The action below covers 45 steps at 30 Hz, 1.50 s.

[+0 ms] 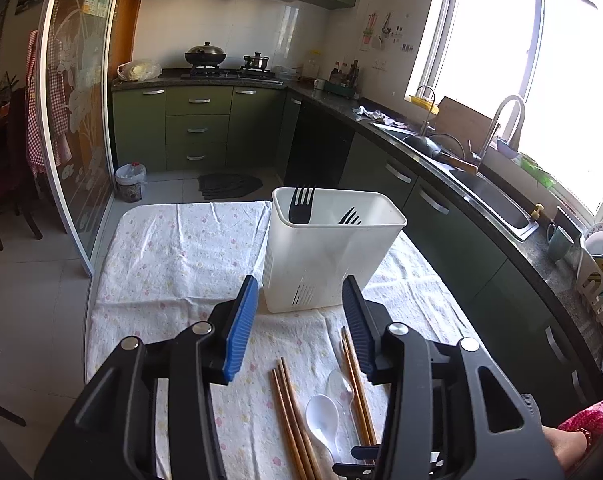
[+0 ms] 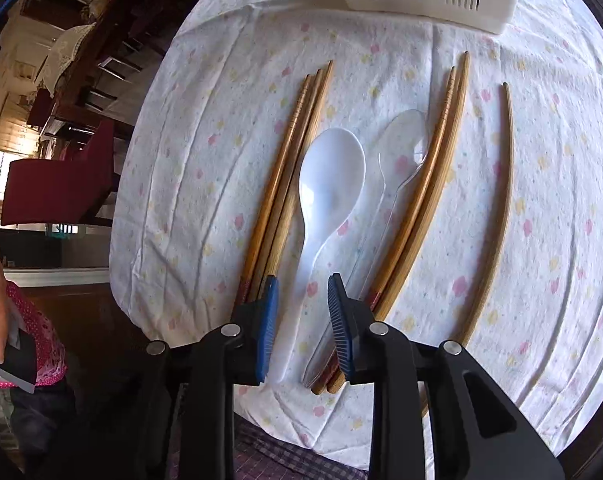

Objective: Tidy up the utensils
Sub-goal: 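Grasp the white spoon with the right gripper while the left gripper grasps the clear spoon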

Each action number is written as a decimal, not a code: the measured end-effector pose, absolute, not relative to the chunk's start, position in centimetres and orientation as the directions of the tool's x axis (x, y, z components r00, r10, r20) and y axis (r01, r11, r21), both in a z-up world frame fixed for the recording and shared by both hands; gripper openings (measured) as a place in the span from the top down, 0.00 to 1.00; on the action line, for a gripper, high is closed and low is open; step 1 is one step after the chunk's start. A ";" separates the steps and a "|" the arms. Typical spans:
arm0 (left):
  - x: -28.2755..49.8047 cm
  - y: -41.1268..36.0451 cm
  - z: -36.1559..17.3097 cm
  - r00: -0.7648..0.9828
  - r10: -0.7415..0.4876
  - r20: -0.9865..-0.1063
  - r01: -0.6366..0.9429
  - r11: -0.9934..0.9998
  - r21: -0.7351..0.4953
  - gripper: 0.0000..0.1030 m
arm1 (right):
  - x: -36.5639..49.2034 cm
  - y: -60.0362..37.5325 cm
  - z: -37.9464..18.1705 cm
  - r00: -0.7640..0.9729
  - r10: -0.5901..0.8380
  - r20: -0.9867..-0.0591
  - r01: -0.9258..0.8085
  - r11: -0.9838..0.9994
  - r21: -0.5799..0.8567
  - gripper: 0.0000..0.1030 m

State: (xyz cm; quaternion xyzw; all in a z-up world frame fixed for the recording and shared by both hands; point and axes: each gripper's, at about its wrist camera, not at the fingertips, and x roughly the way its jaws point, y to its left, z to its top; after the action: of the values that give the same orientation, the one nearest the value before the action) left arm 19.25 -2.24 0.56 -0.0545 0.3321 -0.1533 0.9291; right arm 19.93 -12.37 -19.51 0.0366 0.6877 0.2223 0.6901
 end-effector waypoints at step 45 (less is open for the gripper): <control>21.2 -9.1 -14.1 0.145 -0.208 -0.967 0.189 0.966 -0.179 0.59 | 20.6 -25.3 -13.8 0.268 0.486 -0.832 -0.026 0.867 0.498 0.91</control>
State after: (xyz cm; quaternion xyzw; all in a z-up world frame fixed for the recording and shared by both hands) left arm 21.16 -9.14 -14.10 -0.0075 0.6404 -0.1310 0.7567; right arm 20.64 -25.32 -13.78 0.1974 0.5820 0.1659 0.7713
